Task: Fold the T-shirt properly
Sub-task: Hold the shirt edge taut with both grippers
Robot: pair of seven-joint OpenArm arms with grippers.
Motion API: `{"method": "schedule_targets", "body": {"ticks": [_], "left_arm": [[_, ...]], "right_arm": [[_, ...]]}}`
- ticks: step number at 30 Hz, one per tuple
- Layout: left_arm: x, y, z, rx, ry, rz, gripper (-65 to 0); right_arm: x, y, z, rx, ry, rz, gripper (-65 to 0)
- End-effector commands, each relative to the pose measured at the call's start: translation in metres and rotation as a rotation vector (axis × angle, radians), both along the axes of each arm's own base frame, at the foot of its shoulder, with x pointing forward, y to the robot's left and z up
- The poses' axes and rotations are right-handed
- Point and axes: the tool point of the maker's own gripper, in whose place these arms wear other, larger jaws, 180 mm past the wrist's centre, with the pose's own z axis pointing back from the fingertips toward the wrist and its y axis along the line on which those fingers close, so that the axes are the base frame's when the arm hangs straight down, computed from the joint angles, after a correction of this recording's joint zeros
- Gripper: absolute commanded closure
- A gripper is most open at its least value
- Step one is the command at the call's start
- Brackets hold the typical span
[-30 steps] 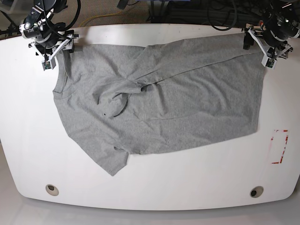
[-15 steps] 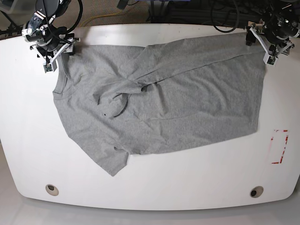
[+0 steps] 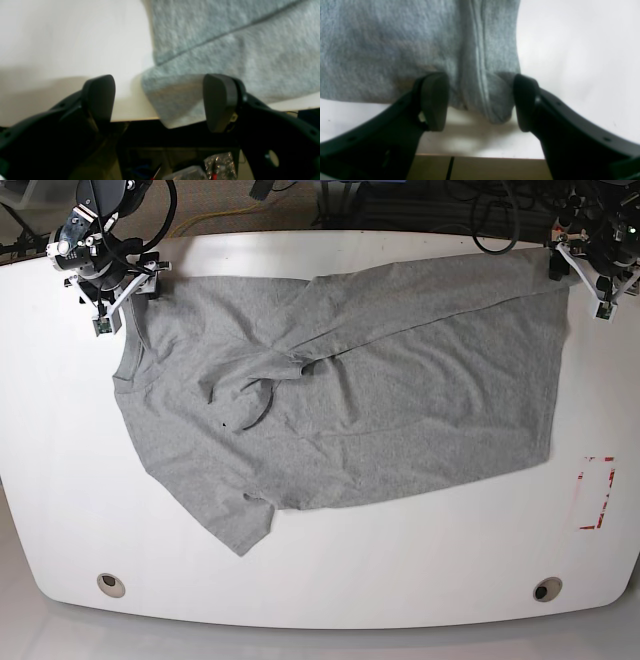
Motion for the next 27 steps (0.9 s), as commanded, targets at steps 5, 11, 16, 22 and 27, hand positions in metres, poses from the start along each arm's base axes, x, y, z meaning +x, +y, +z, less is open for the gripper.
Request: {"method": "schedule_targets", "body": {"ticks": [5, 11, 16, 22, 27], "left_arm": [[0.004, 0.008, -0.003, -0.003, 0.0, 0.018, -51.1], [0.003, 0.008, -0.006, -0.01, 0.006, 0.023, -34.6], [-0.007, 0.009, -0.023, -0.045, 0.052, 0.052, -13.6], [0.0, 0.004, -0.027, -0.056, 0.063, 0.016, -8.9], [0.01, 0.004, -0.013, -0.022, 0.025, -0.006, -1.4]], "right_arm": [[-0.003, -0.004, 0.001, -0.018, 0.015, 0.003, -40.0], [-0.003, -0.004, 0.001, -0.018, 0.015, 0.003, -40.0], [-0.002, -0.004, 0.002, -0.019, 0.012, 0.001, -40.0], [-0.002, -0.004, 0.002, -0.019, 0.012, 0.001, -40.0], [-0.003, -0.004, 0.002, -0.019, 0.014, 0.001, -40.0]]}}
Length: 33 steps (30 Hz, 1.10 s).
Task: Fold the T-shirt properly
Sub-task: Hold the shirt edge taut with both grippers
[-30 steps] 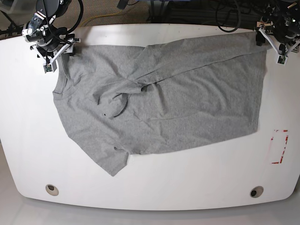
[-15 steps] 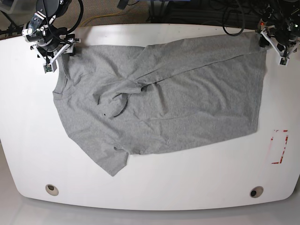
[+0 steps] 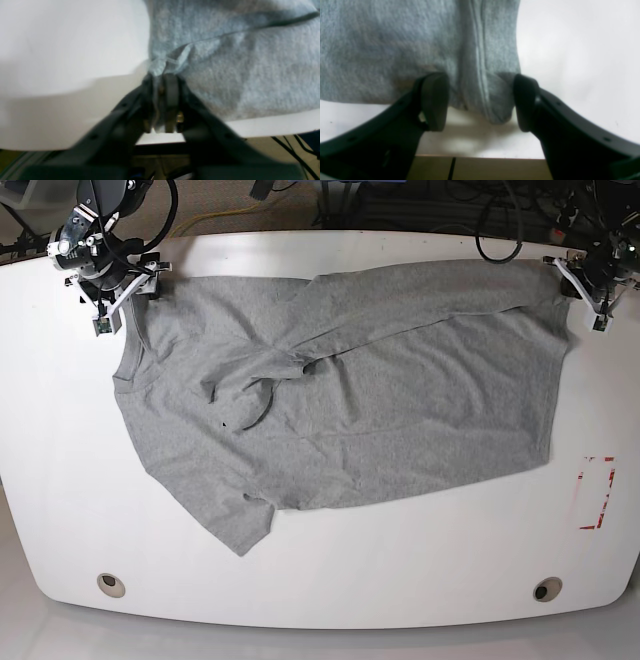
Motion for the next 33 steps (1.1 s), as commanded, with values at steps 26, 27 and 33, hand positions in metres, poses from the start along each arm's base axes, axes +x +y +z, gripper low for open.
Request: {"method": "schedule_targets", "body": {"ticks": [26, 27, 33], "left_arm": [[0.046, -0.005, 0.079, 0.186, -0.187, -0.139, -0.3], [0.047, -0.003, 0.08, 0.193, -0.188, -0.142, -0.3], [0.072, 0.0, 0.095, 0.205, -0.258, -0.134, -0.1]], "right_arm": [[0.001, 0.006, 0.007, -0.012, -0.01, 0.0, -40.0], [0.001, 0.006, 0.007, -0.012, -0.01, 0.0, -40.0], [0.001, 0.007, 0.006, -0.011, -0.01, -0.001, -40.0]]}}
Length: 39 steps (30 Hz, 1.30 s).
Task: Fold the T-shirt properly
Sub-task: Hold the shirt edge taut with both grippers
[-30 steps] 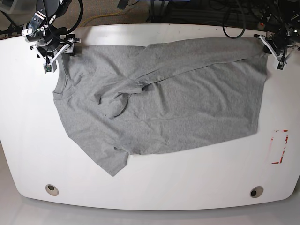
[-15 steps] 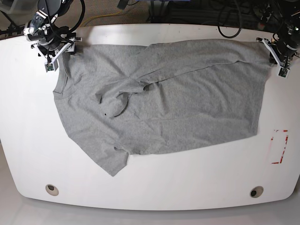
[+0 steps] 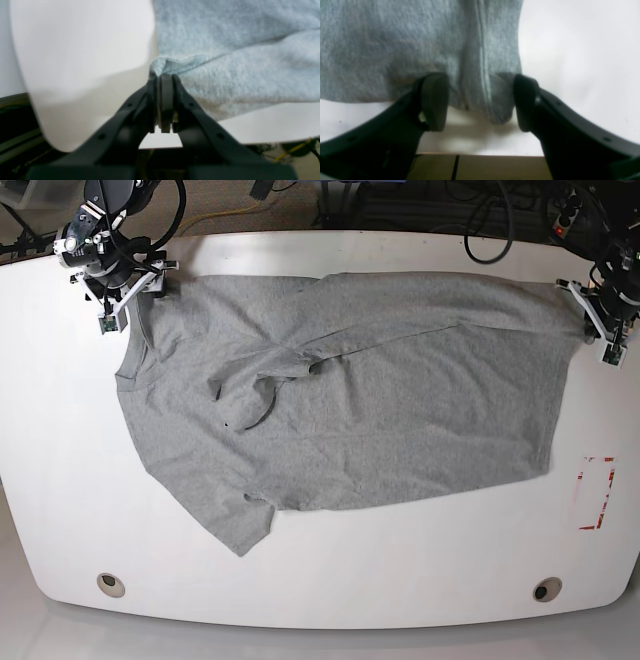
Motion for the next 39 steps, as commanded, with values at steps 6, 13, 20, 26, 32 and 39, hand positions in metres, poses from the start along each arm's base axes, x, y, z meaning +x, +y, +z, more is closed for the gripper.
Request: {"method": "schedule_targets", "body": {"ticks": [6, 13, 20, 26, 32, 39], "left_arm": [[0.039, -0.007, 0.011, -0.029, -0.082, -0.034, -0.1], [0.06, 0.002, 0.002, -0.017, -0.066, -0.004, -0.3], [0.077, 0.015, -0.018, -0.036, -0.032, 0.039, -0.1], [0.082, 0.014, -0.042, -0.117, -0.032, 0.053, -0.1], [0.088, 0.008, -0.06, -0.133, -0.005, 0.018, -0.3], [0.087, 0.008, -0.063, -0.137, 0.003, 0.017, -9.0]], "right_arm": [[0.003, -0.003, 0.005, -0.016, -0.014, 0.006, -40.0], [0.007, -0.003, 0.007, -0.016, -0.023, 0.006, -40.0], [0.008, -0.005, 0.008, -0.017, -0.026, 0.001, -40.0], [0.007, -0.005, 0.007, -0.018, -0.024, -0.001, -40.0], [0.008, -0.005, 0.008, -0.02, -0.026, 0.0, -40.0], [0.017, -0.01, 0.032, -0.078, -0.085, 0.018, -40.0]]}}
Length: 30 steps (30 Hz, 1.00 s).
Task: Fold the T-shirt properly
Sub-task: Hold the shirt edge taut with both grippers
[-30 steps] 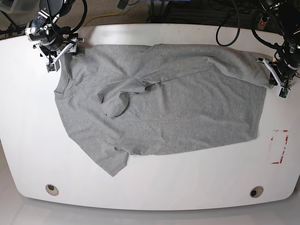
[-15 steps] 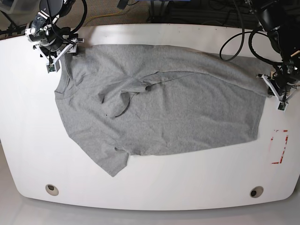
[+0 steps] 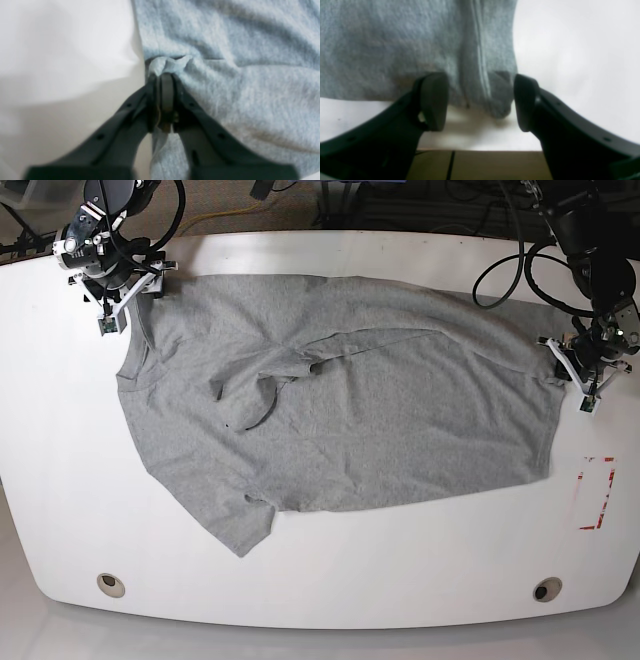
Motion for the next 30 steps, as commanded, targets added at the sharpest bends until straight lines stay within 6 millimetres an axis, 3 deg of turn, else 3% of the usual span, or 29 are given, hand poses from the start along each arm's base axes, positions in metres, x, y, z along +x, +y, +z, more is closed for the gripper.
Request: {"method": "schedule_targets", "body": {"ticks": [1, 5, 8, 13, 17, 22, 30], "left_arm": [[0.008, 0.01, 0.018, 0.038, -0.037, -0.001, -14.0], [0.012, 0.015, 0.045, 0.096, -0.092, -0.003, -35.8], [0.001, 0.021, 0.054, 0.138, -0.07, 0.01, -42.5], [-0.013, 0.008, 0.067, 0.126, -0.083, -0.029, -42.8], [-0.033, 0.007, 0.064, 0.152, -0.05, -0.058, -42.8], [-0.054, 0.013, 0.041, 0.127, 0.026, -0.032, -42.8], [-0.069, 0.027, 0.017, 0.068, 0.071, 0.032, -42.8]], "right_arm": [[0.014, -0.006, 0.024, -0.051, -0.077, 0.014, -40.3], [0.017, -0.008, 0.03, -0.068, -0.09, 0.017, -40.7], [0.018, -0.009, 0.03, -0.071, -0.089, 0.018, -40.7], [0.018, -0.01, 0.029, -0.071, -0.087, 0.017, -40.3], [0.011, -0.008, 0.013, -0.034, -0.045, 0.005, -40.1], [0.001, -0.003, -0.007, 0.02, 0.002, -0.012, -40.0], [-0.003, 0.001, -0.016, 0.045, 0.022, -0.018, -40.0]]}}
